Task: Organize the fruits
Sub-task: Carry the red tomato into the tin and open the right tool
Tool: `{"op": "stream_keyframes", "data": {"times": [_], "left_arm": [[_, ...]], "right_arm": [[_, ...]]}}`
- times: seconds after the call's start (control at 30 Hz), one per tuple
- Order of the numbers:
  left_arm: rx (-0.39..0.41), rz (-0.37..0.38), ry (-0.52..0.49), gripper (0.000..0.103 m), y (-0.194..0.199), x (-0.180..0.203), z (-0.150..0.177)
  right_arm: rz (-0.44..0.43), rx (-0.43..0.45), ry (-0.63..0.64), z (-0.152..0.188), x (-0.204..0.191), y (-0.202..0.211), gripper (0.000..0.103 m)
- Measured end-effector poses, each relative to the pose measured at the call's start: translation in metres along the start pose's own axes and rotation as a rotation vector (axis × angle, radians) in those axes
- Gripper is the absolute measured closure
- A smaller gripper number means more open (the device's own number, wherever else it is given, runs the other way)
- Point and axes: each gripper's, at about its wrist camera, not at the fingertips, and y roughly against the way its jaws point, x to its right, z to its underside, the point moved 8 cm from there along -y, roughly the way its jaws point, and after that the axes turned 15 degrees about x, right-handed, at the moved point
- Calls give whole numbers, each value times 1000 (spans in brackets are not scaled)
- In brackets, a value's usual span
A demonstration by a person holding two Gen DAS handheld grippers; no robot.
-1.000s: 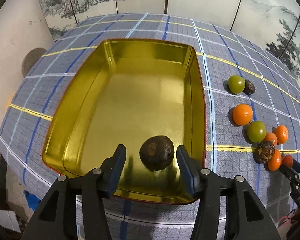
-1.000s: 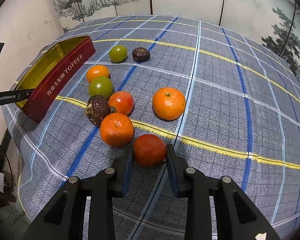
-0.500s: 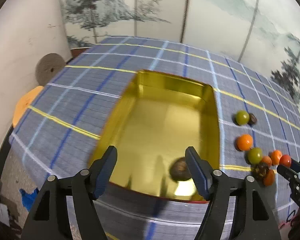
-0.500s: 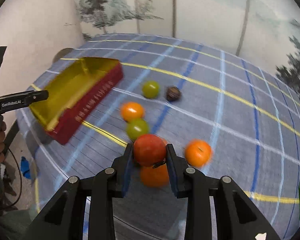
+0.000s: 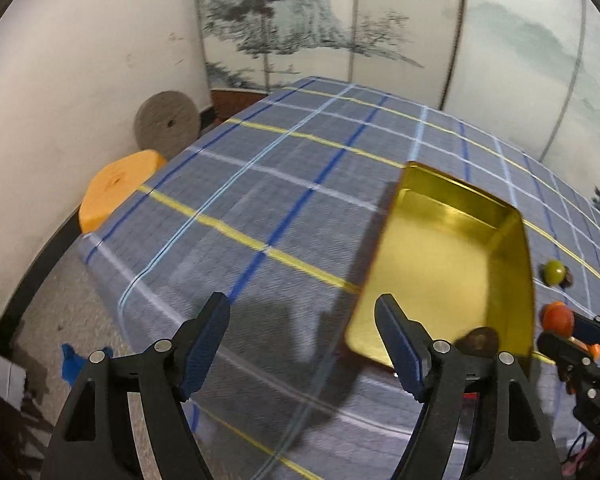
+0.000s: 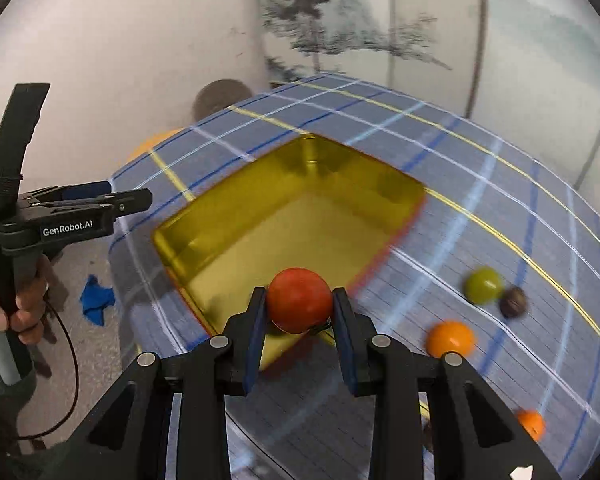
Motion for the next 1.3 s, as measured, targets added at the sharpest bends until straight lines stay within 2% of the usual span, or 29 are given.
{"op": "stream_keyframes", "data": {"times": [0.27,0.57,1.07,1.3], "left_arm": [[-33,-63,32,28,-8,-34,11],[-62,-98,80,28,-16,-59,19],[-93,-73,73,27,-21,-50,28],[-92,-58,55,27,-19,-40,29]], "right_arm": [[-61,-86,57,-2,-36,-52,74],[-66,-164,102,6,-53,-90,74],[-56,-201,109,15,-55,-103,73],[-52,-190,98,14,-53,-99,68]]}}
